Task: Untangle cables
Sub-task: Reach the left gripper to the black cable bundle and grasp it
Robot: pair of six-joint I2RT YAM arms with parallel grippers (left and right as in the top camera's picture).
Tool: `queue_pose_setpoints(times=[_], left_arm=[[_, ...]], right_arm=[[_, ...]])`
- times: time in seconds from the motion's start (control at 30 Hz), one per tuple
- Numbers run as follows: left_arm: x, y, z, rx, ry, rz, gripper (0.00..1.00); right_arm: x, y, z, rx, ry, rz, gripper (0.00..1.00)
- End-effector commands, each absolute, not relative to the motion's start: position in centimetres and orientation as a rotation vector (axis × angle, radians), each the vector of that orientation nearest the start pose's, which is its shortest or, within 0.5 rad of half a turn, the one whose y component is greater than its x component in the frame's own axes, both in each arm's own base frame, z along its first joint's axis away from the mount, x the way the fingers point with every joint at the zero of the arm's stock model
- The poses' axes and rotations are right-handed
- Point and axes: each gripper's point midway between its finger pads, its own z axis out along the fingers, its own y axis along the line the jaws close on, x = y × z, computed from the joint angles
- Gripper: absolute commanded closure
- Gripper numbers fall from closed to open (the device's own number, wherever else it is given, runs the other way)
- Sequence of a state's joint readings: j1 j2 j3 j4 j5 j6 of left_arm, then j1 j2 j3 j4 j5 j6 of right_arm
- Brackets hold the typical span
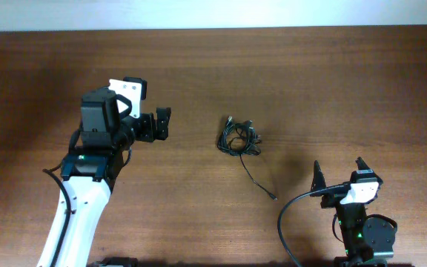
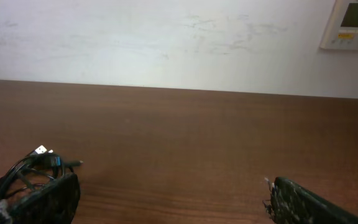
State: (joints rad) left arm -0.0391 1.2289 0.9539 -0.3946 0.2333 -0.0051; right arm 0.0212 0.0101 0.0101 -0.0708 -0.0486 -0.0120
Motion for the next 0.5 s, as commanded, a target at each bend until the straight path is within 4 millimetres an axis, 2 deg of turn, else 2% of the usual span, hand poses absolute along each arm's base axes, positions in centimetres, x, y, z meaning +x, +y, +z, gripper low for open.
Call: queue_pose_setpoints(times=[0.0, 0.13, 0.23, 0.33, 0.4, 0.47], left_arm=[[37.0, -6.1, 20.5, 0.172, 2.233, -0.329, 0.01], [36.0, -8.3, 20.6, 0.243, 2.235, -0.488, 0.01], [36.0, -8.3, 20.6, 0.244, 2.235, -0.489, 0.01], [35.7, -9.4, 20.7, 0.279, 2.233, -0.505, 0.01], [34.8, -11.4, 20.4, 0.343, 2.246, -0.537, 0.01], [34.1, -14.6, 20.8, 0.448, 2.214, -0.576, 0.0]], right_arm=[[24.6, 1.5, 15.7, -0.075, 1.642, 0.045, 0.02], [24.6, 1.5, 15.7, -0.075, 1.643, 0.045, 0.02], [24.6, 1.5, 15.7, -0.075, 1.642, 0.045, 0.02], [24.6, 1.5, 15.7, -0.075, 1.642, 0.045, 0.02], [24.6, 1.5, 15.7, -0.075, 1.642, 0.045, 0.02], [24.6, 1.5, 15.7, -0.075, 1.642, 0.045, 0.02]])
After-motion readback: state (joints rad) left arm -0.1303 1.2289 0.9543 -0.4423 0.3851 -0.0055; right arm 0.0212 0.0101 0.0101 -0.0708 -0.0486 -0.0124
